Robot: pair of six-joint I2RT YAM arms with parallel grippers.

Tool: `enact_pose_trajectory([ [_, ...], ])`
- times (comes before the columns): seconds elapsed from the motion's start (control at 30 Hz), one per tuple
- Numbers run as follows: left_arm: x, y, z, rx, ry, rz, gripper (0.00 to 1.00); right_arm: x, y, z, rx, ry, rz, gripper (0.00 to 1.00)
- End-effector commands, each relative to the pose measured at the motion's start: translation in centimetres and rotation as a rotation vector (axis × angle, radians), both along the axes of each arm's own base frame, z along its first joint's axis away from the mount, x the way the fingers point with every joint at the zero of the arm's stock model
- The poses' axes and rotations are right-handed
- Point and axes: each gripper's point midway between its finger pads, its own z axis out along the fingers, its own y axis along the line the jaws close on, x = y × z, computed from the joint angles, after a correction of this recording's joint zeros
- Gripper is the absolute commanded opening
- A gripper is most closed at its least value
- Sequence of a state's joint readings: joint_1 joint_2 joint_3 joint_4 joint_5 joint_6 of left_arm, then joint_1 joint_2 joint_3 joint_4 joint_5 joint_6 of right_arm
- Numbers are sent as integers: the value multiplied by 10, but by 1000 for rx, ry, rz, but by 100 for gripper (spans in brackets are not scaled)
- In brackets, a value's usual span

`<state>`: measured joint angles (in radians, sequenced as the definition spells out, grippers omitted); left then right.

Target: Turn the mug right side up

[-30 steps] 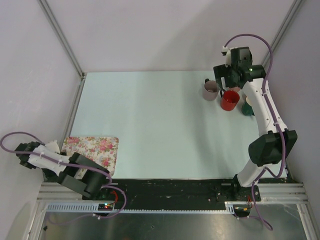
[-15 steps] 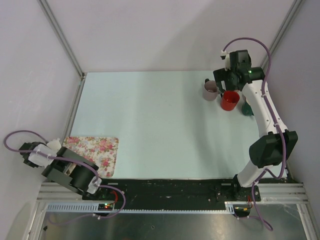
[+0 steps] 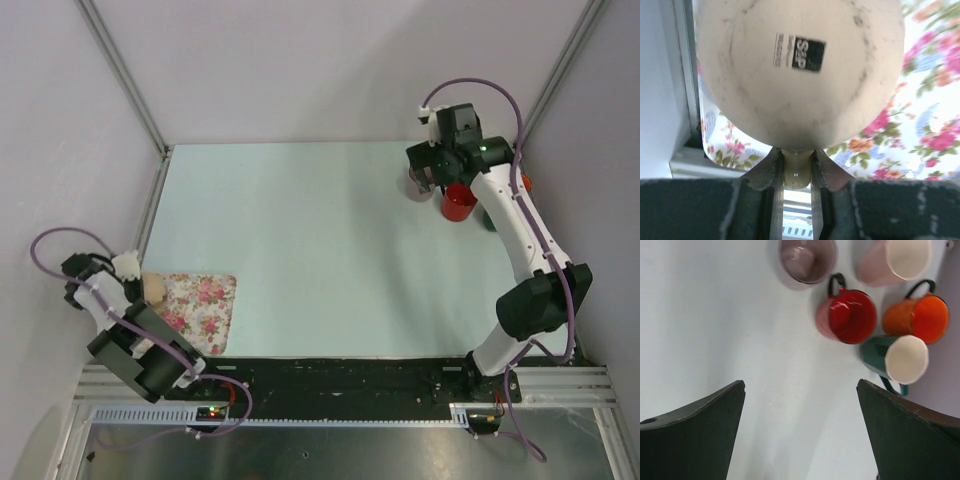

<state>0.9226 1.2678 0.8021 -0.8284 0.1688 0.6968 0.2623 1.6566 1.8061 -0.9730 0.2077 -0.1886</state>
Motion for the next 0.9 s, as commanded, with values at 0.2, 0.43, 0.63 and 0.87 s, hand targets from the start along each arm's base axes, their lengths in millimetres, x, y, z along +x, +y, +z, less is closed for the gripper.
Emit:
enact_pose_trajectory([
  [0.2, 145, -81, 138, -39, -452, -218, 0, -48, 194, 61, 701, -181, 476, 99],
  [0.43, 201, -208, 238, -273, -678, -539, 0, -78, 281, 95, 1258, -134, 685, 100],
  [0.63, 200, -282, 307, -468, -792, -732, 0, -95, 311, 134, 1549, -116, 832, 99],
  [0.87, 182, -336, 342, -632, -806, -859, 0, -95, 320, 155, 1784, -71, 829, 100],
])
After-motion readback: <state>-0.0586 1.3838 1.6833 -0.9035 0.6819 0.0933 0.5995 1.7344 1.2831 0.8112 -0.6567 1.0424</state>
